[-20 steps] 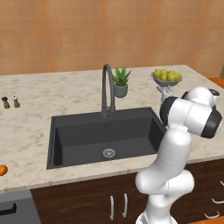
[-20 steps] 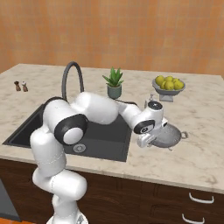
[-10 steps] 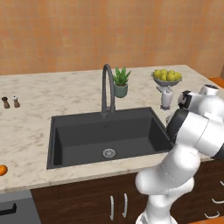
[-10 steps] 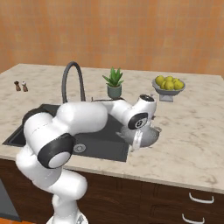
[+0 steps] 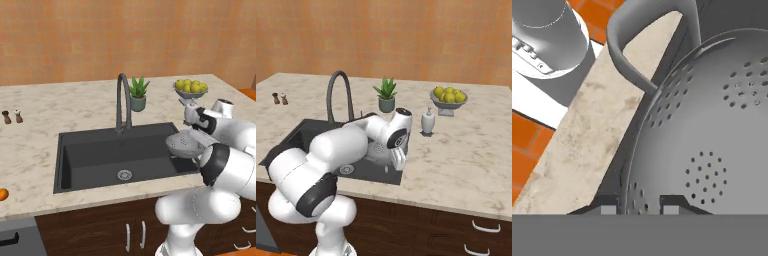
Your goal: Put the colander in the sink, put the tangerine in the colander, and turn on the sink faucet and pour water over the colander.
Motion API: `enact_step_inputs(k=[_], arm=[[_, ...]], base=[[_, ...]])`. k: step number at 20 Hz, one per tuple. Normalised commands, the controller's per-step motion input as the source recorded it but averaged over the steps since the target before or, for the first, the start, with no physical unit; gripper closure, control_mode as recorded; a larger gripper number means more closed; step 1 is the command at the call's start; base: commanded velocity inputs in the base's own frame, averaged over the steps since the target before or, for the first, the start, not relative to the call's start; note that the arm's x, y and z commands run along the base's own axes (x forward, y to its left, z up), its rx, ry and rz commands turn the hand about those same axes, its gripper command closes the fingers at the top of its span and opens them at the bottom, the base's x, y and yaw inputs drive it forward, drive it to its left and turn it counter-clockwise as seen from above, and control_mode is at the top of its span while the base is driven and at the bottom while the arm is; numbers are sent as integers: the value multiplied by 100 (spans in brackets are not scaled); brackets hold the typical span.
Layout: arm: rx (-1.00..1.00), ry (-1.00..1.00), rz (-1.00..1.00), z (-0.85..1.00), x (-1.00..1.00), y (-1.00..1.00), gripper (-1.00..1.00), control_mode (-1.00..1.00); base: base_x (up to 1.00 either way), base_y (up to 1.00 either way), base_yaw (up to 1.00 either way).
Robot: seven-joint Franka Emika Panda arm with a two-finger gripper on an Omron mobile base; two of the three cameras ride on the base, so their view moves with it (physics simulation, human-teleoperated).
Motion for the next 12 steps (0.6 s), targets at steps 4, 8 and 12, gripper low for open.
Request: enact_step_inputs(k=[4, 8, 12], arm=[[28, -1, 40, -6, 66, 35, 100, -100], [32, 0, 34, -15, 74, 50, 100, -100], [24, 2, 31, -27, 75, 41, 100, -100]], base=[[0, 0, 0], [0, 0, 0], [0, 0, 0]])
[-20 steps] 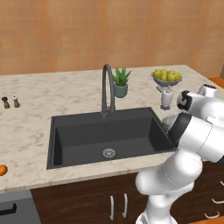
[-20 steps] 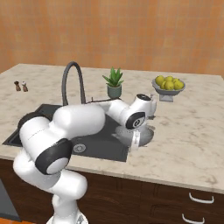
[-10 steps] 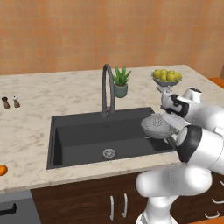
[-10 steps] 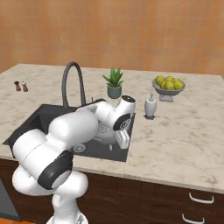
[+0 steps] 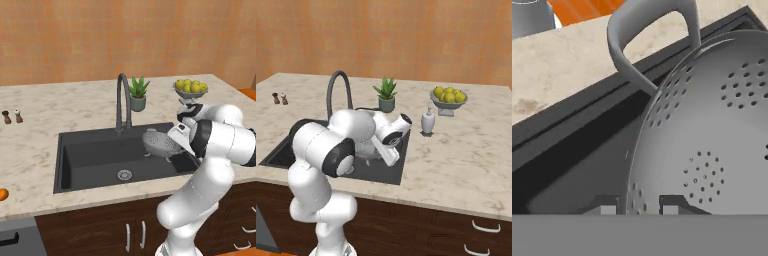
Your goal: Put the colander in the sink, put the tangerine in the colander, and turn on the sink faucet and pour water over the colander.
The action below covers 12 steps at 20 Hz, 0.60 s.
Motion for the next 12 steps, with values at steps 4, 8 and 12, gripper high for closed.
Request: enact_step_inputs(k=[4, 8, 12], arm=[[5, 3, 23, -39, 48, 39, 100, -100], [-11, 7, 13, -38, 13, 27, 100, -100], [-9, 1, 6, -32, 26, 35, 100, -100]], base=[[0, 0, 0], [0, 0, 0], [0, 0, 0]])
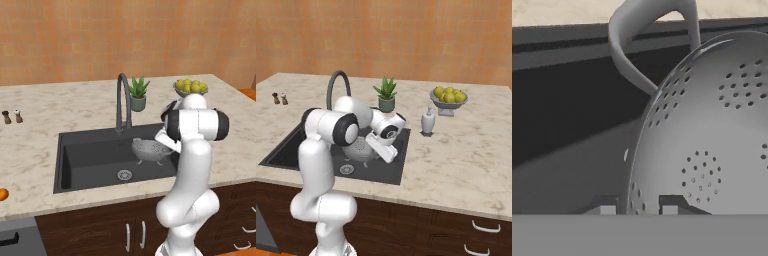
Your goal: Put the colander in the sink, put the tangerine in the colander, and turn on the sink faucet and pour water over the colander.
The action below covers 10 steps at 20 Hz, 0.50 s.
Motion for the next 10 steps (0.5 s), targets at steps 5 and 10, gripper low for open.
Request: enact_step_inputs(k=[5, 10], arm=[[-14, 0, 2, -39, 7, 48, 100, -100], [-18, 0, 0, -38, 9, 49, 100, -100]], base=[[0, 0, 0], [0, 0, 0]])
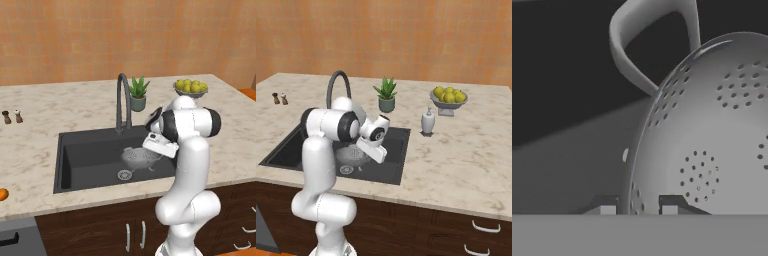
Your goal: Put the colander in the sink, put the tangerine in the colander, and turn on the sink faucet and pour water over the colander.
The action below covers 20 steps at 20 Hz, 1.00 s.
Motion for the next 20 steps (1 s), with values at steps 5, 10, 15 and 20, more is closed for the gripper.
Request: enact_step_inputs(k=[5, 10, 15, 20], arm=[[-11, 0, 0, -30, 25, 39, 100, -100], [-5, -5, 0, -32, 10, 45, 100, -100], [0, -10, 4, -30, -1, 37, 100, -100], [5, -16, 18, 0, -23, 22, 100, -100]], base=[[0, 0, 0], [0, 0, 0], [0, 0, 0], [0, 0, 0]])
